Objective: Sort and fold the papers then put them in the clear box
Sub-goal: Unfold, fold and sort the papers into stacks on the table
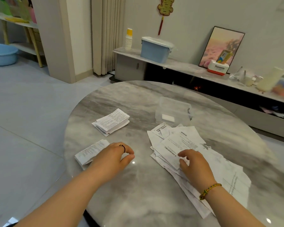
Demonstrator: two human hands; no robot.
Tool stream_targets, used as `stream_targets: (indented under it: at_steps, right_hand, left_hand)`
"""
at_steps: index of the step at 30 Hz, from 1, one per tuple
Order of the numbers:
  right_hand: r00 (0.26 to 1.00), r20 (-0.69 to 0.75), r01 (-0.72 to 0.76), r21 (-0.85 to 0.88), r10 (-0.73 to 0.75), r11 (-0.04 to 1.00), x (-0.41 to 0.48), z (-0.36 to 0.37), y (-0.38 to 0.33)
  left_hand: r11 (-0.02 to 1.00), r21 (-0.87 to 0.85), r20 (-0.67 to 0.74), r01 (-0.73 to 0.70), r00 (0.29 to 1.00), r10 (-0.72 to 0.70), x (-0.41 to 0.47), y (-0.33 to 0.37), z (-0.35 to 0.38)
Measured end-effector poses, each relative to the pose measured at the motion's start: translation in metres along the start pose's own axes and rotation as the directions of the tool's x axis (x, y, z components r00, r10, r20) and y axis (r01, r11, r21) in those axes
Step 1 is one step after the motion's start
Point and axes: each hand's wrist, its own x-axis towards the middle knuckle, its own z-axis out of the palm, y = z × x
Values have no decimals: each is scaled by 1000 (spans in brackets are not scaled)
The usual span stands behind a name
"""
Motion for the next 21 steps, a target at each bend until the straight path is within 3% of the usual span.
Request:
stream_targets:
  at_steps: [5, 12, 18, 21]
  right_hand:
    - [969, 30, -248, 103, 246, 963, -4, -8, 39]
    - [876, 87, -451, 496, 475, 742, 23, -2, 35]
    - [793, 98, -600, 293, 601, 744, 41, 11, 27]
    - [759, 87, -642, 271, 646, 717, 48, 15, 28]
  left_hand:
    - [995, 98, 121, -30, 992, 18, 12, 19, 28]
    - [944, 323, 269, -68, 963, -23, 28, 29, 67]
    - [913, 400, 305, -81, 951, -49, 34, 26, 74]
    - [912, 402, 306, -83, 951, -48, 36, 24, 73]
